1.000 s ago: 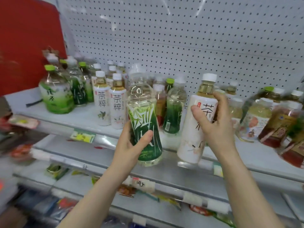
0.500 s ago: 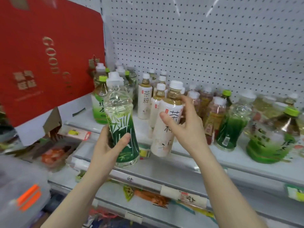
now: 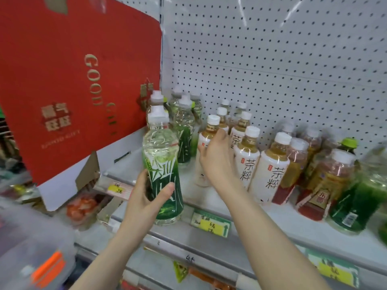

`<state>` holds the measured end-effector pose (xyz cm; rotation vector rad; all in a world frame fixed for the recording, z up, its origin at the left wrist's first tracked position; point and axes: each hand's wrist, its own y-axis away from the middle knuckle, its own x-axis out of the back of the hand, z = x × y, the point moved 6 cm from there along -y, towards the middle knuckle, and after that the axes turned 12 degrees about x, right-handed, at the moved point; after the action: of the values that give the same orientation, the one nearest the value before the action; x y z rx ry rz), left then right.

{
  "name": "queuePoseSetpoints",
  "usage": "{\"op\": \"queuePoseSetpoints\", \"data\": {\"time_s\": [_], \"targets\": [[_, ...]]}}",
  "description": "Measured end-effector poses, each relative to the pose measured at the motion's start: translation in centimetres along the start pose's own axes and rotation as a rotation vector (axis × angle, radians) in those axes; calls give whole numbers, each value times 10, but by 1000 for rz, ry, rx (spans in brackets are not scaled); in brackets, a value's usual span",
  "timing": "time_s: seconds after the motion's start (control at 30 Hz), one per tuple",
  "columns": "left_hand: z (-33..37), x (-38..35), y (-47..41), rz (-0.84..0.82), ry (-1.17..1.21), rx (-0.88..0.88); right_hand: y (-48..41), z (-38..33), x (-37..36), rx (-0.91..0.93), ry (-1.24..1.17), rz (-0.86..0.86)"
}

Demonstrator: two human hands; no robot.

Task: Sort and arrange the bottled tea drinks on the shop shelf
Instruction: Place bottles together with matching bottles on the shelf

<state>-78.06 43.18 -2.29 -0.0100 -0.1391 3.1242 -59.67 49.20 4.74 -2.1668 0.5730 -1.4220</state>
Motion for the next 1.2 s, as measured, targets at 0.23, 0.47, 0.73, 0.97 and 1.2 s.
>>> {"op": "queuePoseSetpoints", "data": {"time_s": [0.23, 0.47, 0.73, 0.97, 1.2], "targets": [[-5, 16, -43, -107, -64, -19, -29, 15, -19, -284, 75, -32], [-1, 3, -60, -221, -167, -66, -8, -51, 42, 66, -178, 73], [25, -9, -70, -196, -405, -261, -10, -47, 47, -13, -410, -76], [16, 11, -144, 116, -421, -94, -12, -40, 40, -16, -238, -31], [9, 39, -144, 213, -487, -155, -20, -31, 1, -8, -215, -21]]}}
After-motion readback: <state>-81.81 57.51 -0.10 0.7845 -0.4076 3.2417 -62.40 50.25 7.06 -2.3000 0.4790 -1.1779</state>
